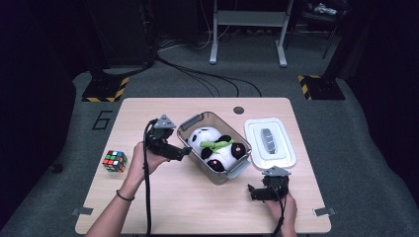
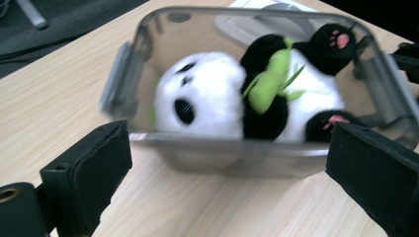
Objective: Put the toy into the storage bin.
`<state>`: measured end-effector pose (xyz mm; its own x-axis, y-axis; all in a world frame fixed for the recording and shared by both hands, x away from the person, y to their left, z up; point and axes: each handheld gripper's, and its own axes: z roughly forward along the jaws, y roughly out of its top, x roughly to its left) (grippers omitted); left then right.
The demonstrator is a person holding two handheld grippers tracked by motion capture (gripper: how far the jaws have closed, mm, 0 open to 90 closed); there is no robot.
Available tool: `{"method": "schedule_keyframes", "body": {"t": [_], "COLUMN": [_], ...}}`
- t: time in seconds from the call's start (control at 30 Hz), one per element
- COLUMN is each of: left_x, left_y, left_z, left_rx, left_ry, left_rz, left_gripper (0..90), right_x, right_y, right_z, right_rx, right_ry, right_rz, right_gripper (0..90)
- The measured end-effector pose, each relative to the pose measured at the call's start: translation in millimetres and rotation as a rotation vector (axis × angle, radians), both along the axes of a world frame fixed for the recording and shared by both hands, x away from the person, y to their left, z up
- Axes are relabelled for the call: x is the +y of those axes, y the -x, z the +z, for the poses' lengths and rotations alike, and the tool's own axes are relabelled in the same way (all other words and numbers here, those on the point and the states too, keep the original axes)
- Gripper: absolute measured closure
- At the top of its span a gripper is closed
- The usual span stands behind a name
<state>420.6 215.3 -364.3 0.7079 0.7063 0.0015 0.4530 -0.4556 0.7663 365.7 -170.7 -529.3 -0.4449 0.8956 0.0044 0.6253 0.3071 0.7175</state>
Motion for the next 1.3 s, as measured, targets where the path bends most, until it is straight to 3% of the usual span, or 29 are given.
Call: {"method": "schedule_keyframes", "body": {"t": [0.2, 0.5, 0.97, 1.1, 1.3], "left_x": [30.8, 73.3, 158.6, 172.7, 186.1], "left_y": [7.1, 14.6, 13.8, 10.1, 2.6], "left_z": [-15.3, -42.8, -84.9, -98.9, -120.1], "left_rx": [-0.016, -0.065, -0.029, -0.028, 0.025], "left_ry": [0.002, -0.018, 0.009, 0.005, 0.006], "left_rz": [0.072, 0.236, 0.475, 0.532, 0.576], "left_gripper": [2.2, 0.0, 0.0, 0.0, 0.0], "right_x": [0.1, 0.1, 0.0, 0.3, 0.1], "right_y": [-0.2, -0.2, -0.2, -0.2, -0.2], "right_z": [-0.1, -0.1, 0.0, -0.1, 0.0], "right_rx": [-0.002, -0.002, -0.001, -0.002, -0.001], "right_ry": [0.001, 0.001, 0.002, 0.001, 0.002], "right_rz": [-0.003, -0.004, -0.002, -0.006, -0.003], "right_gripper": [0.4, 0.4, 0.4, 0.4, 0.4]}}
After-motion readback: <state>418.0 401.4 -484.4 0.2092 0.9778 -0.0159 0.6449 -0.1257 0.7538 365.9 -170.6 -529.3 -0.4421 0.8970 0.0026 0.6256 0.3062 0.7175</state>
